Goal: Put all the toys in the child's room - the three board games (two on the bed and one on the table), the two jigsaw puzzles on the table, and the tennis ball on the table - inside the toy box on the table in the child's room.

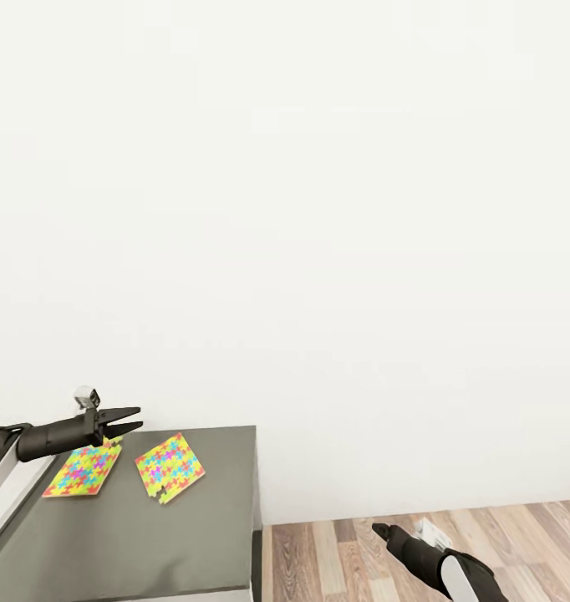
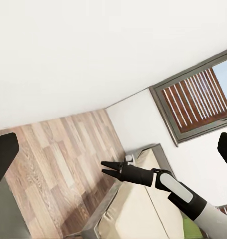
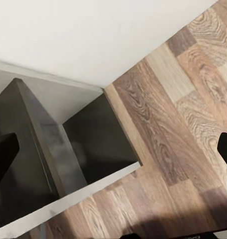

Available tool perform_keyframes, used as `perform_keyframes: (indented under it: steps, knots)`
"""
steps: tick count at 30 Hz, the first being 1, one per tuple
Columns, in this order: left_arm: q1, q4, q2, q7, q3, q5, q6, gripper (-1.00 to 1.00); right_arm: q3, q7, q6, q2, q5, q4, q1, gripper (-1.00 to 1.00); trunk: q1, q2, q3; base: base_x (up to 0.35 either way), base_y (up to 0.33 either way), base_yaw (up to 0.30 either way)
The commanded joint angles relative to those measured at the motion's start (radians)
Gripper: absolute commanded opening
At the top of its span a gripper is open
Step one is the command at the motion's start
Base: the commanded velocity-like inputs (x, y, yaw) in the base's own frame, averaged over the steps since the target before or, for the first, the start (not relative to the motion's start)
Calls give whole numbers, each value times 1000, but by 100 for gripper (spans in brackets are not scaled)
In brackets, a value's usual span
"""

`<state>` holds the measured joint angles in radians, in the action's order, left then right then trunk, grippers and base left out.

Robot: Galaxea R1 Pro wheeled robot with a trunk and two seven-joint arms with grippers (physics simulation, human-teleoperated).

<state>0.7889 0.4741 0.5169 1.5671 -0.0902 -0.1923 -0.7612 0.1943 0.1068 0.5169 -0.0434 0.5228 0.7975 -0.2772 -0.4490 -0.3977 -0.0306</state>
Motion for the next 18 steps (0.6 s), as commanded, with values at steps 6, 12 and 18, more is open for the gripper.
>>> perform_keyframes:
  steps: [6,12,18]
  knots:
    - [1,0,-1,4,0,1,-10,100,4,4,6,0,1,1,-1,100,-1,-2,-3,79,19,39]
    - [1,0,-2,4,1,1,-10,100,0,4,5,0,-1,1,0,100,-1,-2,-3,47,2,5]
    - [1,0,-2,4,0,-1,-10,100,3,4,4,-1,-1,1,-1,100,-1,-2,-3,232,0,145]
